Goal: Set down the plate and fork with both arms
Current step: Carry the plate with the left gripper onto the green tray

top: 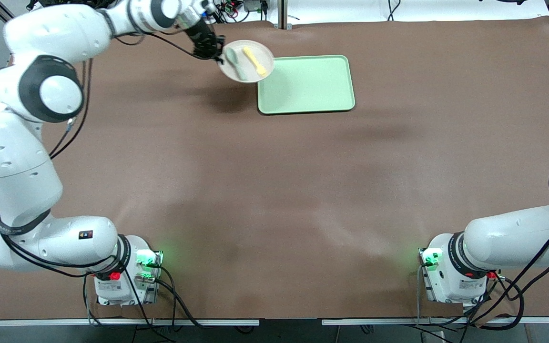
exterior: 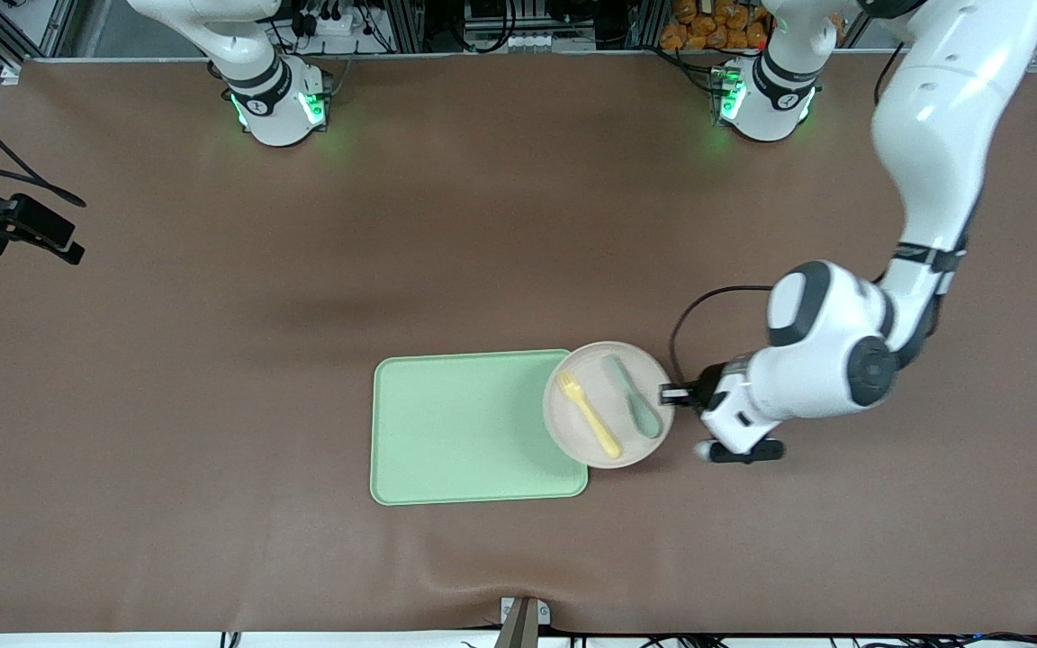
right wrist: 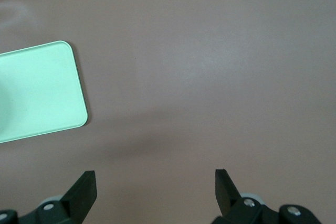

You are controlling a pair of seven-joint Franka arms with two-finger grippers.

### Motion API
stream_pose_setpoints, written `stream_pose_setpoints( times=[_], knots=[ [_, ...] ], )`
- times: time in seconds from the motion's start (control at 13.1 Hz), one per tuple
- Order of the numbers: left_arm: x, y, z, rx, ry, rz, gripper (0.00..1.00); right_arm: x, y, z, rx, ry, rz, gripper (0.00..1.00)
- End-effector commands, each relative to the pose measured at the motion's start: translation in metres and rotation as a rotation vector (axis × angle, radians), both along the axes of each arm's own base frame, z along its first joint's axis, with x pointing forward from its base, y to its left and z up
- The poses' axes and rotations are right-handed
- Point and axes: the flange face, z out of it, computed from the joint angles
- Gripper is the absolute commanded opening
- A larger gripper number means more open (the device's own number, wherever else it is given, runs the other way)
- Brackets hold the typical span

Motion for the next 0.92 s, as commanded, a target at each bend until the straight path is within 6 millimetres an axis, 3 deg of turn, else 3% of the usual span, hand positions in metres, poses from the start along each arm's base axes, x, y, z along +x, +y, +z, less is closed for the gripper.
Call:
stream_pose_setpoints(
  times=[0.0,0.23,0.46,0.53,0.84],
  knots=[
    [0.002,-0.038,-0.016,-0.012,-0.028,0.057,0.0,0.007,-0.005,-0.007,0.014,0.016,0.0,1.0],
    [-0.008,-0.08,-0.047,0.022,-0.092,0.129,0.0,0.031,-0.006,-0.051,0.011,0.086,0.002,1.0],
    [-0.023,-0.114,-0.073,0.011,-0.107,0.162,0.0,0.036,0.001,-0.059,0.0,0.082,0.016,1.0],
    [-0.028,-0.125,-0.079,0.0,-0.115,0.173,0.0,0.042,0.0,-0.073,0.001,0.105,0.014,1.0],
    [-0.037,-0.141,-0.101,0.009,-0.143,0.197,0.0,0.06,0.005,-0.103,0.011,0.111,0.003,1.0]
  ],
)
